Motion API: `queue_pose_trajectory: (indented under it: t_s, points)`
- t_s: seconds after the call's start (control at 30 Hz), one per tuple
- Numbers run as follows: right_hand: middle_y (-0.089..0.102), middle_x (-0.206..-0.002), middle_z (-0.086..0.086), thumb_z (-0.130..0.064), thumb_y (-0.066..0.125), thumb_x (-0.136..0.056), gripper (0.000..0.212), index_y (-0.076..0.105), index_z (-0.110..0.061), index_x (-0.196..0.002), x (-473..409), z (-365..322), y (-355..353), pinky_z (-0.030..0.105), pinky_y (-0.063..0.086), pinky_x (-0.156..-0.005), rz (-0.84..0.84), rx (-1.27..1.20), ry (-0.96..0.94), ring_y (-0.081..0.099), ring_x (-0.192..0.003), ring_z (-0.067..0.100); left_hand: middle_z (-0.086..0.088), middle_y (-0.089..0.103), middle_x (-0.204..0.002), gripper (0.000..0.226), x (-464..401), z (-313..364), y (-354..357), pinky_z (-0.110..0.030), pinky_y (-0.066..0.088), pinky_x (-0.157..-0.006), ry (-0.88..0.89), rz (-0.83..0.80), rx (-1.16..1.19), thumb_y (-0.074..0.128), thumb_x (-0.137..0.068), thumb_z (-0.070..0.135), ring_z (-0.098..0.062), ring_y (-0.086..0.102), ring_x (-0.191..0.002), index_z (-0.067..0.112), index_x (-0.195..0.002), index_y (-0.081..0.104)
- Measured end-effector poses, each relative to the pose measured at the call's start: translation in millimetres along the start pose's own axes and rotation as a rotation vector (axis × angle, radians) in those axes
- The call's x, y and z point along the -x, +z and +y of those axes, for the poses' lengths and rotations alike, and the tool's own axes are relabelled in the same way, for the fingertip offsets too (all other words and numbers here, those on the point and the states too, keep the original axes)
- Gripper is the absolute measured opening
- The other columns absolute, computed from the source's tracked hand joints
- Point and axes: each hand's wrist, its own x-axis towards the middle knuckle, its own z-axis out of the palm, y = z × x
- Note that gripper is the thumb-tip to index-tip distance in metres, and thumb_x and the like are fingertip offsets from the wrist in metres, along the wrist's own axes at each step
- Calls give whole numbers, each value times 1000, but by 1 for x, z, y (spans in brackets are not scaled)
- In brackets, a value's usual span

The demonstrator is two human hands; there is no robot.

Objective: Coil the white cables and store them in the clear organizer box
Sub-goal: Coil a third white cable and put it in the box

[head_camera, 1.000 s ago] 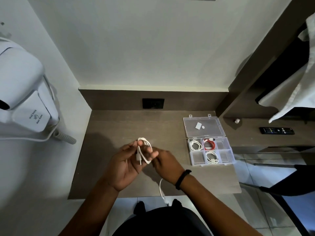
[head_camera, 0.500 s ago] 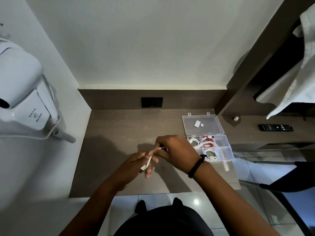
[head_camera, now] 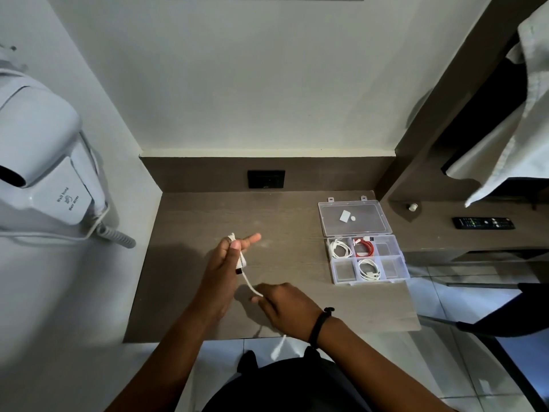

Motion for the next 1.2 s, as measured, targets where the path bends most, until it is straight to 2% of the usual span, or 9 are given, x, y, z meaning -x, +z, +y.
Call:
queue_pose_trajectory:
  t_s: [0.07,0.2,0.27,0.37,0.53,0.77,0.9,1.0,1.2]
  points:
    - [69,-95,7,-37,39,-104,25,59,-22,-110,3,-8,-5,35,40,-60,-35,111,-53,63,-81,30,15,74,-119,35,-1,-10,-2,-28,45,-92,70,45,-402,35,-105,43,-12,63,-101,24,-107,65]
    - [71,-88,2,-42,44,-103,24,63,-27,-99,-2,-20,-44,35,46,-63,103,211,-99,65,-80,23,17,75,-83,33,5,-26,-2,-16,44,-89,49,-117,-448,40,-107,31,6,66,-84,31,-88,67]
    - [70,-84,-2,-44,48,-100,25,64,-27,-92,-8,-20,-67,34,47,-62,181,238,-105,64,-79,19,6,72,-68,36,14,-30,-3,-21,47,-77,-98,-263,-301,39,-103,37,-3,65,-70,38,-89,72]
    - [72,-85,-6,-51,48,-98,33,69,-26,-94,-15,-7,-89,33,49,-65,250,252,-58,62,-81,15,-5,58,-58,41,26,-31,1,-37,51,-80,-305,-339,117,43,-104,38,-22,62,-61,16,-98,77]
    - [65,-73,-5,-24,55,-103,25,70,-11,-87,-15,21,-67,38,52,-69,285,-96,114,62,-68,16,1,41,-57,31,25,-13,12,-39,56,-80,-380,-388,677,62,-96,36,-15,46,-48,7,-92,70]
    - [63,-59,-14,1,45,-96,36,62,-21,-73,3,3,-5,23,48,-63,256,-460,323,59,-56,2,-10,68,-80,32,15,-11,37,-41,60,-93,-236,-116,835,46,-102,24,-23,72,-81,7,-88,70]
    - [72,-84,10,2,45,-101,28,73,2,-97,8,-8,-8,24,56,-71,247,-982,495,69,-74,12,-14,78,-103,38,18,-25,48,-32,63,-84,-207,-7,699,48,-99,32,-23,76,-98,3,-103,74]
    - [76,-94,7,6,39,-101,37,75,-4,-104,13,-9,-15,23,57,-74,245,-1238,547,72,-81,10,-12,76,-95,35,17,-32,51,-32,63,-82,-216,23,737,50,-100,28,-23,76,-95,5,-96,76]
    - [76,-110,13,-8,54,-102,21,73,-1,-109,20,-4,-19,26,58,-79,407,-1322,569,73,-100,19,-12,75,-101,32,23,-43,56,-38,55,-94,-122,56,356,46,-107,24,-23,70,-98,4,-104,70]
